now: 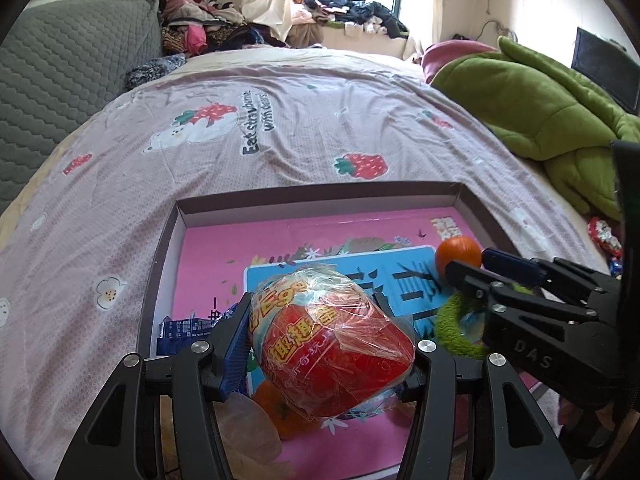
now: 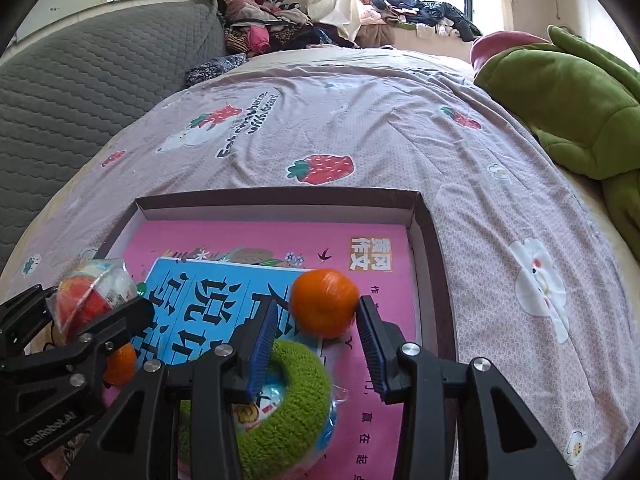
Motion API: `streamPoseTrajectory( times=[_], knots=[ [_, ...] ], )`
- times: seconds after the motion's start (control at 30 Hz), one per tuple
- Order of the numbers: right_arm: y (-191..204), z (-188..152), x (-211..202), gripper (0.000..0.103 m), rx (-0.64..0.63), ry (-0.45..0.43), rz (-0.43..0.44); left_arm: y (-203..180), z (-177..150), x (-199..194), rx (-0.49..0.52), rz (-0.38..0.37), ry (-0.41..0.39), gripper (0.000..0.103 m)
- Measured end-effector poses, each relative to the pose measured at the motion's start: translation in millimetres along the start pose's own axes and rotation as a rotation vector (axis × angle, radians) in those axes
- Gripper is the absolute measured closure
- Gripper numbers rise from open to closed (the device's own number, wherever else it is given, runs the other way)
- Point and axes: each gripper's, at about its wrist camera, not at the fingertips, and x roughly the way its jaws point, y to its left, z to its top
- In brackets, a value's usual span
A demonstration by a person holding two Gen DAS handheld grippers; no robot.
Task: Organize objects
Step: 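Lift and carry the red candy and mandarin in both tools over the tray, then lower and release the red candy with the left tool while the right releases the mandarin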
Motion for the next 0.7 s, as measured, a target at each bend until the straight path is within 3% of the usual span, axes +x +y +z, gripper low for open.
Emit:
streamPoseTrajectory(
  times=[0.57, 0.7],
  knots=[
    [-1, 4, -19, 0.061, 0.001, -0.026, -0.022, 5, 1, 6, -0.026, 0.011, 0.055, 0.045],
    [-1, 7, -28, 0.061, 0.000, -0.037, -0.022, 3, 4, 0, -0.021, 0.012, 0.058, 0.037]
  ],
)
